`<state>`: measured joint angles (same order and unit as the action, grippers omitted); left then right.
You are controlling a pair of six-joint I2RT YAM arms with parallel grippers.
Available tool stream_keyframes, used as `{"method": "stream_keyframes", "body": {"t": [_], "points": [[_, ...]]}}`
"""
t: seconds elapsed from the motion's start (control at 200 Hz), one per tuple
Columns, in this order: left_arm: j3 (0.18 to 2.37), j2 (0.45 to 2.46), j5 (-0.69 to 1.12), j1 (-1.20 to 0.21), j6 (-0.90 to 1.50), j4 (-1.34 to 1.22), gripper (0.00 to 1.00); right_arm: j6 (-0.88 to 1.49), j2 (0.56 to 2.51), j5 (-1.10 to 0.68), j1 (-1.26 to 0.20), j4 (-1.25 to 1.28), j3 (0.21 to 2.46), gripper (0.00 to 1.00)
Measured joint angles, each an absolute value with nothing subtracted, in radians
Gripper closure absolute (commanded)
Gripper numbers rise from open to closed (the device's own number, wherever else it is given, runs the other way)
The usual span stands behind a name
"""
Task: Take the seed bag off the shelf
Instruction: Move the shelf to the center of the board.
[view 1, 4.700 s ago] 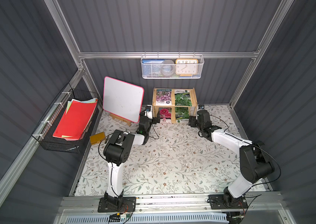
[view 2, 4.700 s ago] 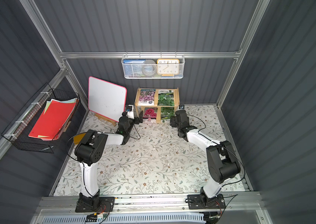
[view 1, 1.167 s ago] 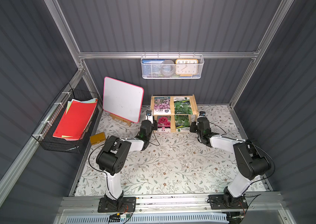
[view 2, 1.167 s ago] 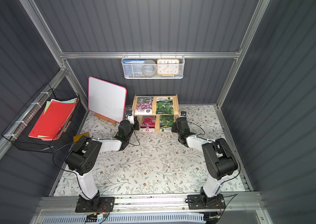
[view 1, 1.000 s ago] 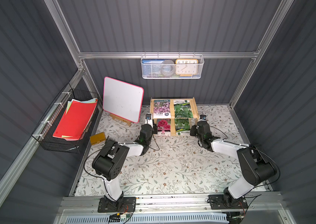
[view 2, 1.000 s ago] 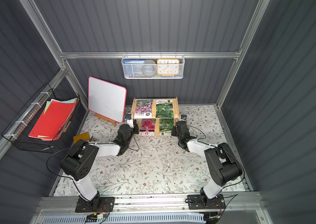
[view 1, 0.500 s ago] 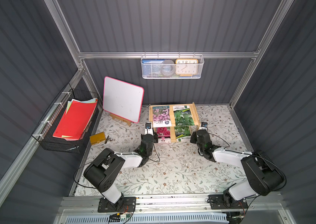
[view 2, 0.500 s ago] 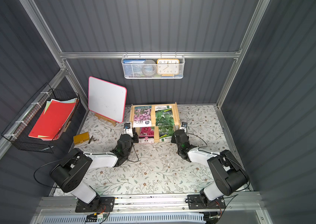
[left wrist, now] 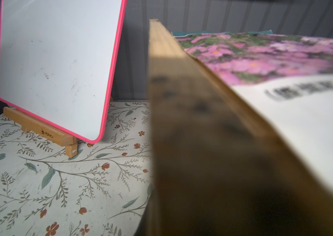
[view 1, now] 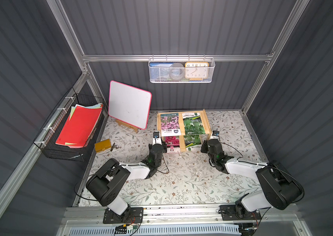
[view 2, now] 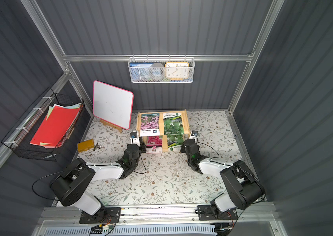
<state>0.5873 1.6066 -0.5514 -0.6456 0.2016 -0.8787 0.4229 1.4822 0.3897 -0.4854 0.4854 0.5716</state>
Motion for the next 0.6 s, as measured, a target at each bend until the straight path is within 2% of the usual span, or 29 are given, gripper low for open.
{"method": "stream_keyframes", "body": {"t": [0.195,0.47,0.6], "points": [[0.596,1.610,-0.554,-0.652,0.228,-0.871,0.74,0.430,1.482,0.395,-0.485,0.485,0.572,1.00],[0.617,1.624,-0.528,-0.658,0.299,-0.868,0.50,0.439,1.480,0.397,-0.485,0.485,0.569,1.00],[0.621,1.623,-0.517,-0.662,0.309,-0.862,0.42,0.439,1.479,0.397,-0.485,0.485,0.569,0.84]]}}
